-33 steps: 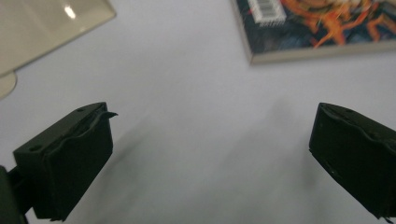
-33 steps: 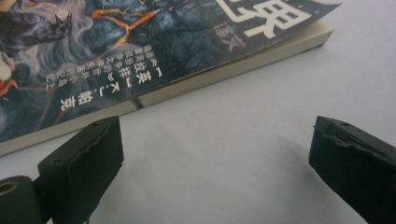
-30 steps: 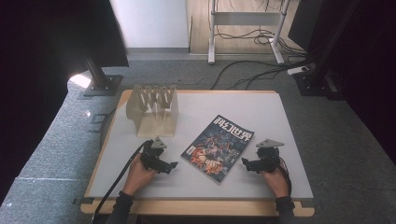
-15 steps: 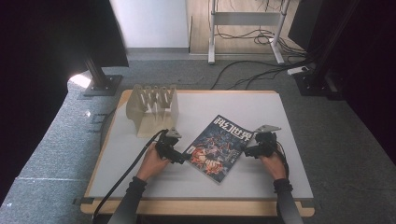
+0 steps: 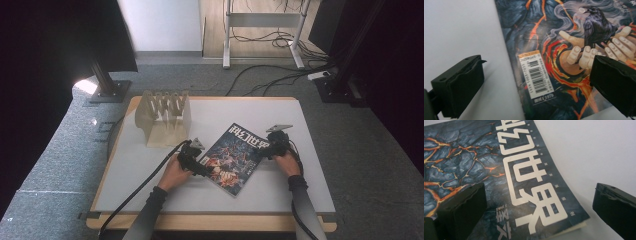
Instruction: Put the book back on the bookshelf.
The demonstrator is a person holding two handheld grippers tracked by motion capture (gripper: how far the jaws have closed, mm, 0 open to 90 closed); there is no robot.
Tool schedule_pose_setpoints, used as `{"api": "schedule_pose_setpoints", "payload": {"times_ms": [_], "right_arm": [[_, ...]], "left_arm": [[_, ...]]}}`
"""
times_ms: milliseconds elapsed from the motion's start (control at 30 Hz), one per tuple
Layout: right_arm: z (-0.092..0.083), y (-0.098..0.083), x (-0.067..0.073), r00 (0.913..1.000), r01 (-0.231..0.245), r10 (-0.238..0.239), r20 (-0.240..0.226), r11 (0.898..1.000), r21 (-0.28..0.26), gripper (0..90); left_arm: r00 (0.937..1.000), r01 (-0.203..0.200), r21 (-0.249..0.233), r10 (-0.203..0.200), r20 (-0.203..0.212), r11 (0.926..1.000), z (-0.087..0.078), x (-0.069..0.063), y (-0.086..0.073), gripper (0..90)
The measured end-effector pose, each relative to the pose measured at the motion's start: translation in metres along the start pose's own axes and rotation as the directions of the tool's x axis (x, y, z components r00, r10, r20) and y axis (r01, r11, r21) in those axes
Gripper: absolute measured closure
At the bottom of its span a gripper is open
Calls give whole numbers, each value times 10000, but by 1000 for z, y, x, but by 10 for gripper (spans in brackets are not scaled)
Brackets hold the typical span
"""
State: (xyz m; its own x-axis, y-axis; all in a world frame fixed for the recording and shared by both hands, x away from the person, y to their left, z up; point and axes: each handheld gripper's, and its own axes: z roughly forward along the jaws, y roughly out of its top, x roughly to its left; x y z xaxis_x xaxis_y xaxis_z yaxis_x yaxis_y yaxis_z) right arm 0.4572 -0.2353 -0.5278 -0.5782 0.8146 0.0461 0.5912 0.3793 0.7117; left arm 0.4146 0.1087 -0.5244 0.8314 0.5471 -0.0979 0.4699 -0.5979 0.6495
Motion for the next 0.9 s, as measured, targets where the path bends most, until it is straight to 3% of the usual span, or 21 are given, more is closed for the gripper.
{"api": "schedule_pose_setpoints", "payload": {"times_ms": [67, 133, 267, 467, 900], "right_arm": [[2, 0, -1, 9999, 34, -34, -111, 10000, 15, 0], [4, -2, -1, 9988, -246, 244, -426, 9997, -40, 0], [2, -5, 5, 9980, -179, 174, -606, 9998, -82, 6], [-4, -12, 14, 9987, -187, 179, -470, 9997, -156, 5], [-28, -40, 56, 9976, 60, -84, -691, 9994, -353, 3]], "left_arm": [[9999, -137, -21, 137, 69, 9999, 1, -2, 0, 0], [9995, -231, -47, 232, 222, 9997, 2, -7, -1, 0], [9984, -424, -38, 425, 376, 9991, 2, -15, -1, 0], [9988, -402, 9, 401, 296, 9992, -1, -24, -7, 0], [9985, -465, -127, 468, 276, 9988, -28, -63, -46, 0]]}}
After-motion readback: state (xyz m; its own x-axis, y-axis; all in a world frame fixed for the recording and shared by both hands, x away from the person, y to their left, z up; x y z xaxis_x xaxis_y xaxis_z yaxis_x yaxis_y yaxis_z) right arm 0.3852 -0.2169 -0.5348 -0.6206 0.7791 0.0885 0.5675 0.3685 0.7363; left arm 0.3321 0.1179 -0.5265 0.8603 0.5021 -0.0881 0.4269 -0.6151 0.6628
